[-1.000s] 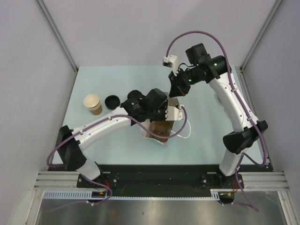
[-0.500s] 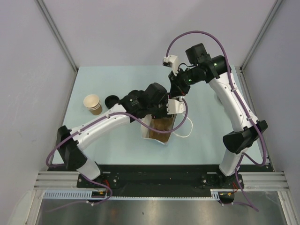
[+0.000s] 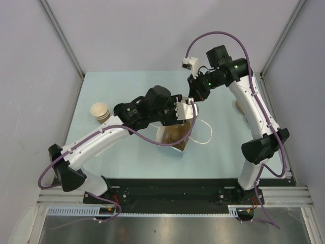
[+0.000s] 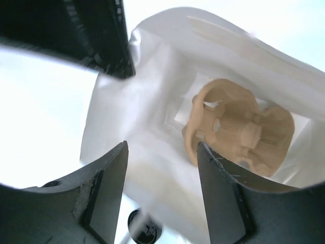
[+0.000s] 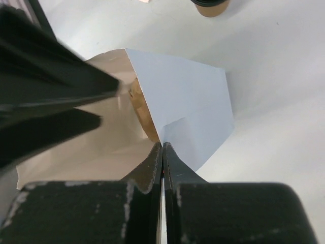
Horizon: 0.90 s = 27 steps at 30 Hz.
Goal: Pack the takeout coffee
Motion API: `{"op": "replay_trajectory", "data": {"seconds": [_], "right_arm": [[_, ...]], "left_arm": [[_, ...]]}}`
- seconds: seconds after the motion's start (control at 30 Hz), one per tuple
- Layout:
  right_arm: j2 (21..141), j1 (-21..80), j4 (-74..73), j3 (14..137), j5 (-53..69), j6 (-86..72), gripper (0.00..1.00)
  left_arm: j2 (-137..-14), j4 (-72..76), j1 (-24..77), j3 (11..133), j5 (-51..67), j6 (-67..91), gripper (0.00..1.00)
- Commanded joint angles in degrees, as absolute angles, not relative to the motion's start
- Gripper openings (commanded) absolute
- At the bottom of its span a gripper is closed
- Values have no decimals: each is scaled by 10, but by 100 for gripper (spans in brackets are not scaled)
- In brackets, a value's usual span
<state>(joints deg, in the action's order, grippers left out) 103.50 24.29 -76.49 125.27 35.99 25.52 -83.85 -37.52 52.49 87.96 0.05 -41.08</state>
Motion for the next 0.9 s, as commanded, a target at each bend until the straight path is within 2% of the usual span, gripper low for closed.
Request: {"op": "replay_trajectory", "data": {"seconds": [0.0,0.1,0.13,0.3,0.37,0.4,0.43,0.5,0.57,0.63,0.67,0.73,0.77,0.87], "right_arm": [[1060,216,-840,1263,373,243,0],[1083,201,-838,1276,366,239,0],[1088,200,-837,1280,363,241,0],[1120,196,-838,1303,358,243,0],[1119,196,-838,1304,358,243,0],[1115,198,-839,1303,356,244,18],[1114,199,-839,1301,353,245,27],[1107,203,-839,1296,345,248,36],[1103,208,-842,1291,338,255,37],[1097,217,-844,1281,330,260,33],[1095,221,-849,1277,330,268,23],[1084,230,-854,1270,331,277,12],[1080,234,-860,1269,334,280,0],[1055,244,-867,1264,351,289,0]], "left_arm": [[-796,-373,520,922,39,-381,63],[-785,-369,520,939,54,-360,68],[-783,-368,520,946,61,-354,73],[-777,-363,519,988,64,-312,86],[-767,-359,518,991,63,-301,88],[-764,-357,516,991,62,-296,88],[-761,-359,513,992,62,-286,88],[-750,-358,502,990,65,-273,88],[-743,-362,484,988,69,-256,89],[-729,-362,464,979,75,-238,89],[-723,-363,456,976,77,-232,89],[-707,-368,428,969,86,-215,89],[-700,-368,418,964,90,-209,89],[-672,-374,385,944,96,-193,89]]}}
